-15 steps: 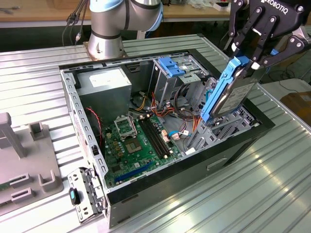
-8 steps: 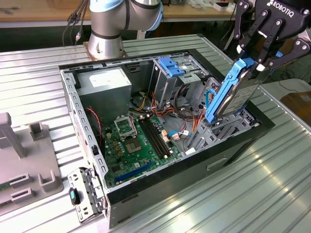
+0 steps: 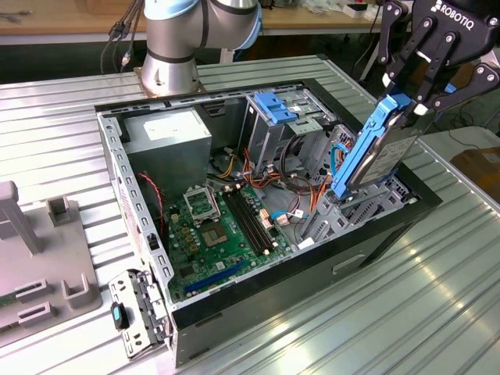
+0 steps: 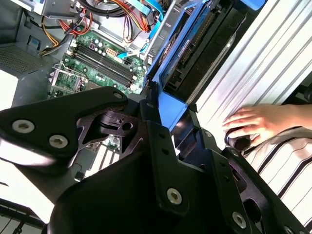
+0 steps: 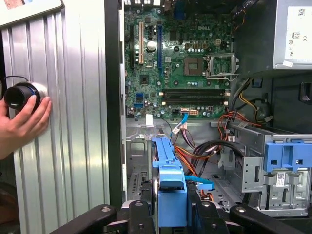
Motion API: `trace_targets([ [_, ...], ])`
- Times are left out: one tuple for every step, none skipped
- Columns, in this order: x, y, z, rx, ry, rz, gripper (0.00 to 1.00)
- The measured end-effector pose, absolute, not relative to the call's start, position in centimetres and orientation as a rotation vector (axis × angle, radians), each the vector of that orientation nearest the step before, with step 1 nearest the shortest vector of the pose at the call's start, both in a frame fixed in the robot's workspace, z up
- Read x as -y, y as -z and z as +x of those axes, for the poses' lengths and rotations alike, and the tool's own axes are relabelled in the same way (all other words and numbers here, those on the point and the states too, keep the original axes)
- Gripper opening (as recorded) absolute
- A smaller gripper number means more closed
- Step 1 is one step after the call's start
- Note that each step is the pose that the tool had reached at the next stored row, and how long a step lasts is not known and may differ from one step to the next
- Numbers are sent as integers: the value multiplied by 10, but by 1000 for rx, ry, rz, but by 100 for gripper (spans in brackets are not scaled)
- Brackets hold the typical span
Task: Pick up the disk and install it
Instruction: 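Pick up the disk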
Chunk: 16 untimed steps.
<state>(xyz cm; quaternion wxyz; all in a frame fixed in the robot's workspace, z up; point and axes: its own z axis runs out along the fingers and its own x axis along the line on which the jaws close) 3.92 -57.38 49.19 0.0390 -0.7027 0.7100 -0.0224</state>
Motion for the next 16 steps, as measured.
trace_targets([
  [574,-492,39,-2177,69,-2154,36],
  [574,-492,39,-2177,68,-2154,36],
  [574,-491,39,-2177,68,-2154,36],
  [574,-491,40,-2177,68,-2154,36],
  [574,-490,40,-2177,68,-2154,36],
  [574,-490,40,-2177,69,-2155,36],
  [574,-490,41,-2177,69,-2155,36],
  [574,-490,41,-2177,69,-2155,36],
  [574,-489,41,-2177,69,-2155,36],
  [574,-489,41,-2177,68,-2155,36],
  [574,-489,41,-2177,68,-2155,36],
  [574,-489,41,-2177,68,-2155,36],
  [574,-489,41,-2177,68,-2154,36],
  [574,-488,41,-2177,68,-2154,36],
  [574,-488,41,-2177,68,-2155,36],
  [574,-488,41,-2177,69,-2155,36],
])
